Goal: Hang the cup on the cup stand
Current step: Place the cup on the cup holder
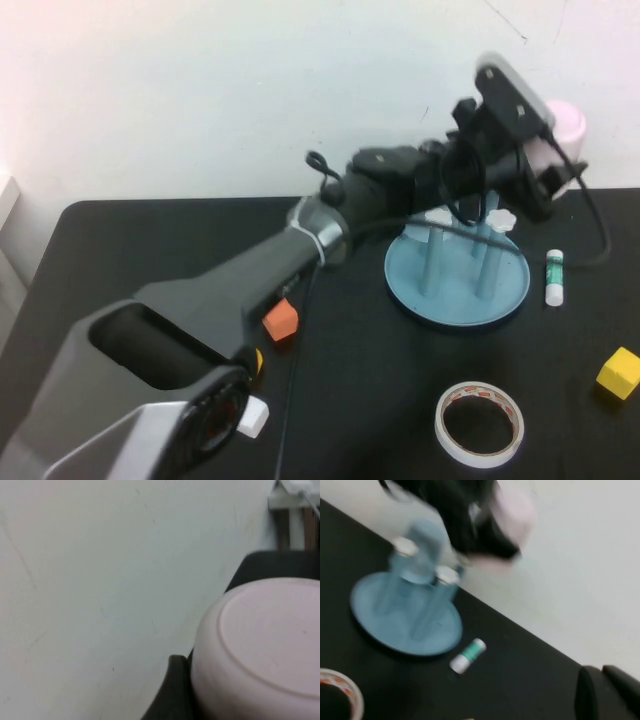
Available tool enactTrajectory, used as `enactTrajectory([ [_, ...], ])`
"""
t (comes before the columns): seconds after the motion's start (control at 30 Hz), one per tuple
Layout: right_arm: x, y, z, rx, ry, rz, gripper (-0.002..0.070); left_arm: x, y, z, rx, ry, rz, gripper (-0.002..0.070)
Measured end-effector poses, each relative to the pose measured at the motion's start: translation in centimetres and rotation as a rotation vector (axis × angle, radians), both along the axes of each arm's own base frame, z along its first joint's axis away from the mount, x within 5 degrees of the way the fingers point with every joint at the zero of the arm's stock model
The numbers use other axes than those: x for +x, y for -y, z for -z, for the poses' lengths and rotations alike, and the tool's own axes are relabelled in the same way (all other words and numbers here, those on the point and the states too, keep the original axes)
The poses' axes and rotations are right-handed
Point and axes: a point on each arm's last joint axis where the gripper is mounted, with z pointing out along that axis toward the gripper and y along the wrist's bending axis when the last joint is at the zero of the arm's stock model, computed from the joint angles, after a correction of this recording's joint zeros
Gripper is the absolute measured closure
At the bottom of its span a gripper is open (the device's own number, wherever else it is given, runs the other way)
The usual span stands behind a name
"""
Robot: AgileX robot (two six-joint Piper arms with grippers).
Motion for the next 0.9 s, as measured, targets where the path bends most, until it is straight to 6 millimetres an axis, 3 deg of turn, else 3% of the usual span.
enactTrajectory([
  [0.2,0.0,-0.2,0.3,-0.003,0.007,-0.029,0.0678,0.8,0.3,3.0,0.085,0.036,-0.061,0.0067],
  [0.4,0.0,-0.2,0.4,0.018,0.012,-0.022,0.0678,1.2,0.0,3.0,0.065,0.001,-0.099,0.0067],
  [0.7,0.0,-0.2,0.3,0.027,0.019,-0.02,0.0678,2.0,-0.4,0.5,-0.1,-0.122,-0.205,0.0067],
  [0.9,0.0,-0.2,0.2,0.034,0.028,-0.019,0.0678,2.3,-0.3,1.8,-0.114,-0.177,-0.225,0.0067],
])
